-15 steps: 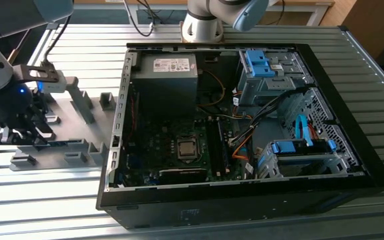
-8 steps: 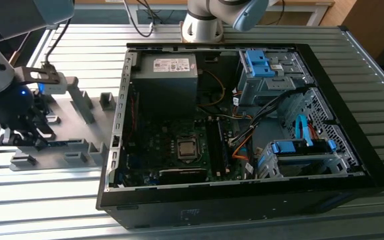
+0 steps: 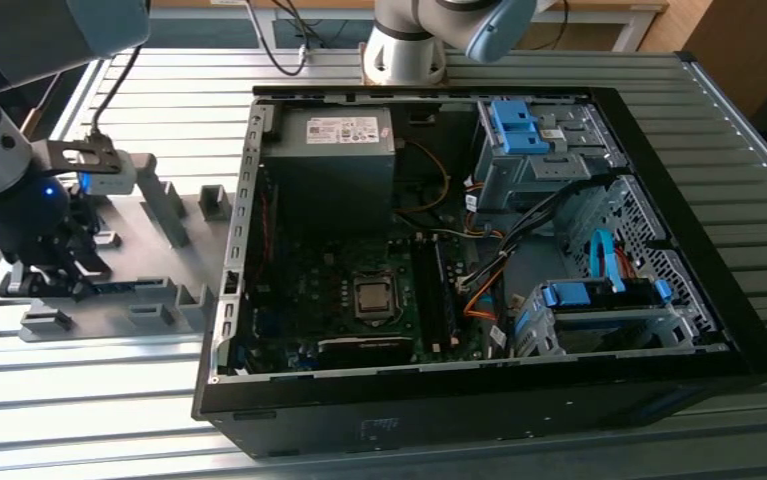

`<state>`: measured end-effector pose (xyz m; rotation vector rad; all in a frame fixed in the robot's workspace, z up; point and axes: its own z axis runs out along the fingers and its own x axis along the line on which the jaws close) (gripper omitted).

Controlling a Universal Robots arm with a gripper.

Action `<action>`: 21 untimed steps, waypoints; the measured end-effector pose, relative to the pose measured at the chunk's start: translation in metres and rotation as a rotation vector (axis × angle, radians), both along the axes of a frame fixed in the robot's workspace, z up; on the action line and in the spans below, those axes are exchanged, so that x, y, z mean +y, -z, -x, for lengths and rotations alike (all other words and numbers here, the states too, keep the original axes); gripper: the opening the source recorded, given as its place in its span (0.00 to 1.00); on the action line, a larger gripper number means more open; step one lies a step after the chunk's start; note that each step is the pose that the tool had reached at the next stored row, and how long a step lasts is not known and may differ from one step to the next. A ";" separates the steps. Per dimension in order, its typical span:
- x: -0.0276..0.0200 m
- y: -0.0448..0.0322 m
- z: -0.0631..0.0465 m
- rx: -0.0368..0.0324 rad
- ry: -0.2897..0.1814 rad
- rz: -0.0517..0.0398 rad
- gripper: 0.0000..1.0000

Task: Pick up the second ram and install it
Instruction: 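Pick up the second ram and move it above second insertion slot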

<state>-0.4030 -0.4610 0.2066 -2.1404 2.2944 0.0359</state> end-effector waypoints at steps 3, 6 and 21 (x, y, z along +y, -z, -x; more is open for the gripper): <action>-0.0009 0.0018 0.000 -0.0002 0.000 -0.0002 0.37; -0.0013 0.0035 0.000 -0.0001 -0.001 -0.0001 0.37; -0.0015 0.0086 0.000 -0.0001 -0.001 0.0000 0.29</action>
